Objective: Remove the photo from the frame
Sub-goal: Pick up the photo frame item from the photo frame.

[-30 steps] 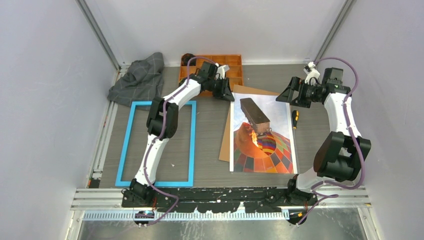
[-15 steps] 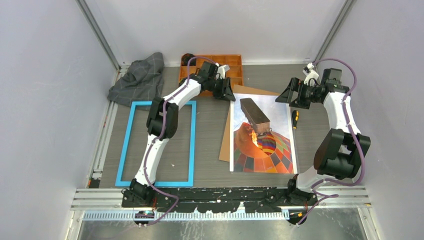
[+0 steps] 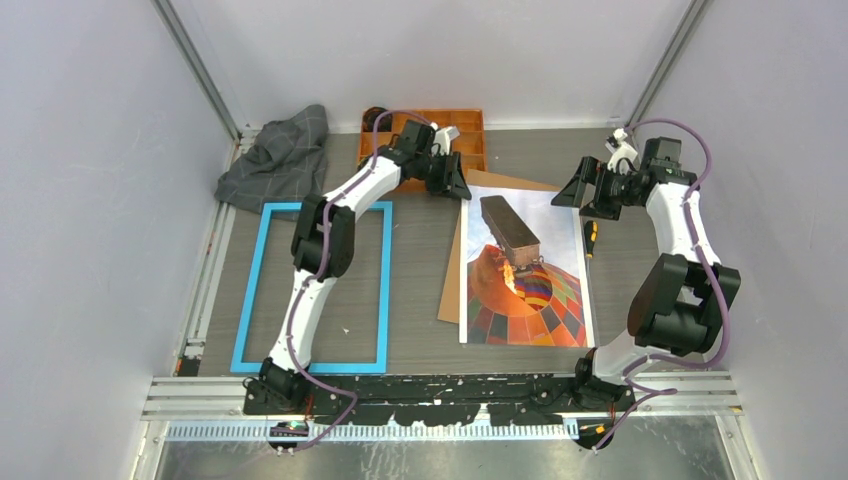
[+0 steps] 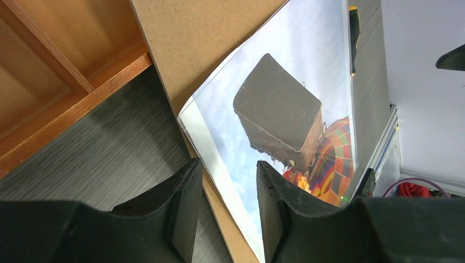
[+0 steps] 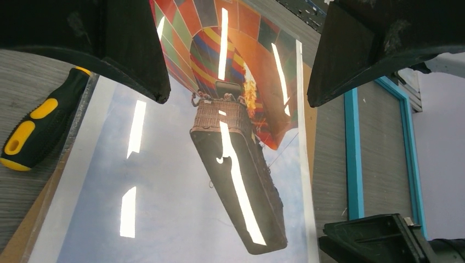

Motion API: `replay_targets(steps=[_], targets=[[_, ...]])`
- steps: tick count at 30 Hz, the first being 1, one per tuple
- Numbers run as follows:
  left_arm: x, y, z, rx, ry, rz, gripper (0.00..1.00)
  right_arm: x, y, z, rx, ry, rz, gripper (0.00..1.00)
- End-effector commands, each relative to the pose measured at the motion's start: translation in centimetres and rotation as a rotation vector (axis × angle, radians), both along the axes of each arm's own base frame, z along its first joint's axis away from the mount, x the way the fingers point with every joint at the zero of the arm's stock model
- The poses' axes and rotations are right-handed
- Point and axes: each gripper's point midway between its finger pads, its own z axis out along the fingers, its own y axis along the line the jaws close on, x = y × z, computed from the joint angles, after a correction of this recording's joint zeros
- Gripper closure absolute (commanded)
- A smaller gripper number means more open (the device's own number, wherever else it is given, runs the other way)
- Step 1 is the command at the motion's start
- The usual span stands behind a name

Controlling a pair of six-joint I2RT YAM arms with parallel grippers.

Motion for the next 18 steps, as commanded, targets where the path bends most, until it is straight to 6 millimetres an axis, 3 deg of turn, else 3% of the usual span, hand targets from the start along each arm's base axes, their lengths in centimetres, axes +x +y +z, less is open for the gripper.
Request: replay_targets(steps=[1, 6, 12, 18], targets=[[-0.2, -0.6, 6.3, -0.079, -0.103, -0.024, 0.57, 1.6, -1.5, -0.5, -0.056, -0.007, -0.073, 0.00], [-0.3, -0.4, 5.6, -0.069, -0.095, -0.022, 0.57, 2.8, -2.9, -3.0, -0.083, 0.044, -0.181, 0.00], [-0.5, -0.1, 4.4, -0.044, -0.083, -0.016, 0.56, 2.6, -4.8, -5.3, -0.167, 0.132, -0.229, 0.00], [-0.7, -0.2, 4.5, -0.053, -0.066, -0.013, 0.55, 2.5, -5.6, -7.6, -0.178, 0.203, -0.226, 0.04]])
